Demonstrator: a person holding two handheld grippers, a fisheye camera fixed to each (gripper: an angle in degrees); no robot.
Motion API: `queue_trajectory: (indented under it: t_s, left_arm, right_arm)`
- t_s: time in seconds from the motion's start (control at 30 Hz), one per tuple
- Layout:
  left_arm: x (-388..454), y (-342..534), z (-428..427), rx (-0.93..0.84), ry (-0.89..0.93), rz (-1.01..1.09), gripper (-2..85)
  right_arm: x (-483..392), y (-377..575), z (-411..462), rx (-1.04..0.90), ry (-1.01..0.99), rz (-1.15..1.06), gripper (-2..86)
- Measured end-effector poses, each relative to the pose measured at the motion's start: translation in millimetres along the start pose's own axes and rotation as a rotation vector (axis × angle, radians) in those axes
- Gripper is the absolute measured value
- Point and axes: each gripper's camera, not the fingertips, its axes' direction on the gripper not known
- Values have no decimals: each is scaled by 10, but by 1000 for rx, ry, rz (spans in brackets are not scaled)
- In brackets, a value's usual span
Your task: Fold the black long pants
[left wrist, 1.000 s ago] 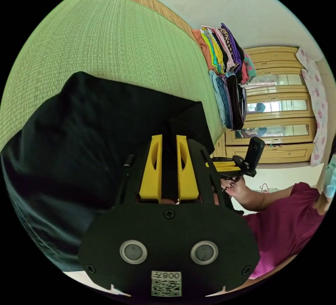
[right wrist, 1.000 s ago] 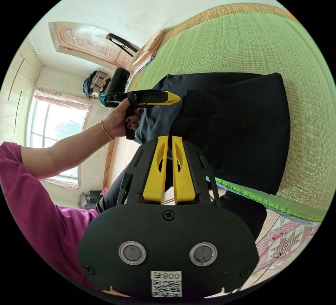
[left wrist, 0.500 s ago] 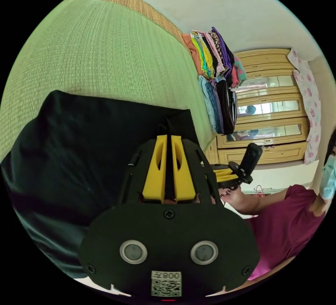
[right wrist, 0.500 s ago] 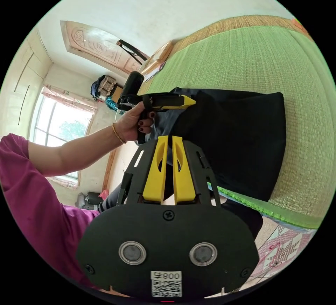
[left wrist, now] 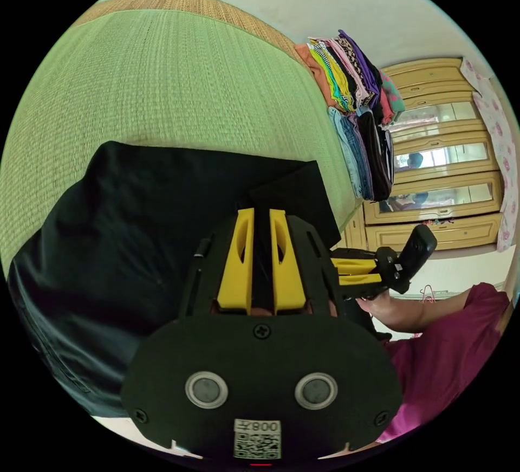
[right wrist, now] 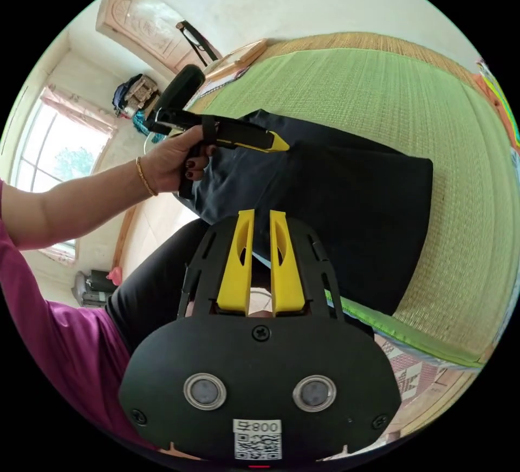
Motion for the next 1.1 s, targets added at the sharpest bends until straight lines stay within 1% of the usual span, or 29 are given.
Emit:
queue_trajectory:
  t_s: [0.1, 0.17, 0.27, 0.53, 0.67, 0.83, 0.87, 1.03, 1.1]
  left_arm:
    - [-26, -22, 119, -48, -39, -11, 41]
    - [-62, 14, 121, -41, -36, -28, 25]
    - [-33, 75, 97, -48, -59, -15, 11]
    - [136, 222, -97, 14, -7, 9, 3]
    - [266, 320, -202, 30, -26, 33, 2]
    - [281, 387, -119, -18, -89, -6, 3]
    - [290, 400, -107, -20, -79, -24, 3]
    - [489, 452, -193, 7, -103, -25, 2]
    - [597, 478, -271, 51, -119, -24, 1]
  right_arm:
    - [-265, -108, 159, -86, 107, -77, 60]
    - [-392, -125, 204, -88, 168, -110, 60]
    - [-519, -160, 199, -81, 187, -135, 55]
    - [-597, -238, 42, -54, 123, -108, 13]
    - [-657, -195, -91, -6, 75, -118, 8]
    - [-598, -190, 159, -62, 35, -100, 8]
    - [-582, -187, 247, -79, 25, -98, 8]
    - [-543, -145, 371, -96, 22, -100, 11]
    - [-493, -93, 404, -93, 8, -96, 12]
